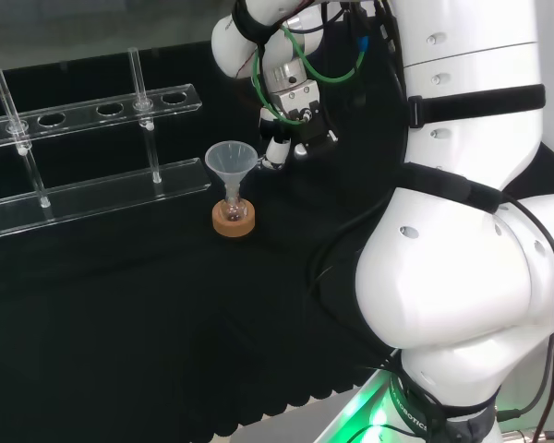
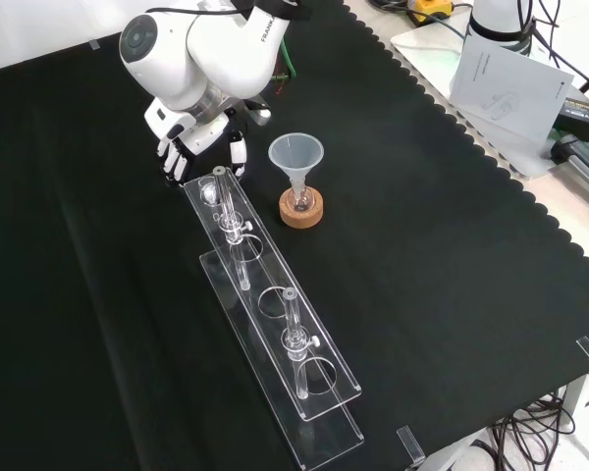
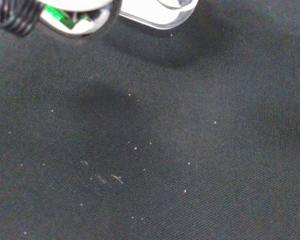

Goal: Pick up the weighing funnel.

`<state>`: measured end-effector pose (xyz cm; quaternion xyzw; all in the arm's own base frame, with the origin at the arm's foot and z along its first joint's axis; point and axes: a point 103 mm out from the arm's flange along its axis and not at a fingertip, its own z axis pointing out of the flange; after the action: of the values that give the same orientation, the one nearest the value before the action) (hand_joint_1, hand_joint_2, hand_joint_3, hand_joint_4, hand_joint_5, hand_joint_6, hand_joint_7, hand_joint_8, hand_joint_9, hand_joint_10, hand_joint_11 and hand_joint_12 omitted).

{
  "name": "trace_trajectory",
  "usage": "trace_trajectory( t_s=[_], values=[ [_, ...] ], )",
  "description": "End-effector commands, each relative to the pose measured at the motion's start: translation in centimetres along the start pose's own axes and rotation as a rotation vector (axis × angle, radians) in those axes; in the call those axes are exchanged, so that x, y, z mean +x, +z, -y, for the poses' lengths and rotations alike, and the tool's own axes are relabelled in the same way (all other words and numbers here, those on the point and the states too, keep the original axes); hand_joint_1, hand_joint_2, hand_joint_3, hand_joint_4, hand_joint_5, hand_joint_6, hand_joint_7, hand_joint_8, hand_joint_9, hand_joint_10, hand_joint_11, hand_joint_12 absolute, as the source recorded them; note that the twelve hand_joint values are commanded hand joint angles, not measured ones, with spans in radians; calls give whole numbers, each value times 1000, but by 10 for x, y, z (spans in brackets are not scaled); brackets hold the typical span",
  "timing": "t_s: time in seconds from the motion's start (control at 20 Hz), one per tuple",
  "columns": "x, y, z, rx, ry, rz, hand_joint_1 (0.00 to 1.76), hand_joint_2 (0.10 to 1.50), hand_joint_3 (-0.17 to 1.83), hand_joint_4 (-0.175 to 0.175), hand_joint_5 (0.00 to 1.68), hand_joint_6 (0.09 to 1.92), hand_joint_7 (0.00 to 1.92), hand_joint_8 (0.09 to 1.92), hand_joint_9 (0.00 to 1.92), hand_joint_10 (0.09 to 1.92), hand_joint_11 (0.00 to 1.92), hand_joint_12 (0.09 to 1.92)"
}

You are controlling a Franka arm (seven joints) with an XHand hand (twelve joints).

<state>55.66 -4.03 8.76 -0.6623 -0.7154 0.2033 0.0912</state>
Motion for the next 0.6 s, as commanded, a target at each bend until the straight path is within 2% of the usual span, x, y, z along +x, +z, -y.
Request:
trace_trajectory(
  t_s=[0.05,0.15,0.35,0.4,0.45,0.6],
  values=[
    [-2,2,0,5,11,-10,871,603,573,-15,614,680,448,689,801,508,479,1301],
    [2,2,0,9,19,-2,871,600,572,-16,606,679,446,689,800,508,479,1301],
    [27,4,-1,20,20,4,869,595,570,-19,590,678,442,689,797,508,478,1302],
    [11,6,-2,21,16,-13,869,593,569,-19,584,677,439,689,795,507,477,1302],
    [6,7,-2,22,9,-18,869,592,568,-20,578,675,437,689,793,507,477,1302],
    [4,7,-3,19,7,-11,869,589,566,-21,566,674,431,688,789,507,474,1302]
  ],
)
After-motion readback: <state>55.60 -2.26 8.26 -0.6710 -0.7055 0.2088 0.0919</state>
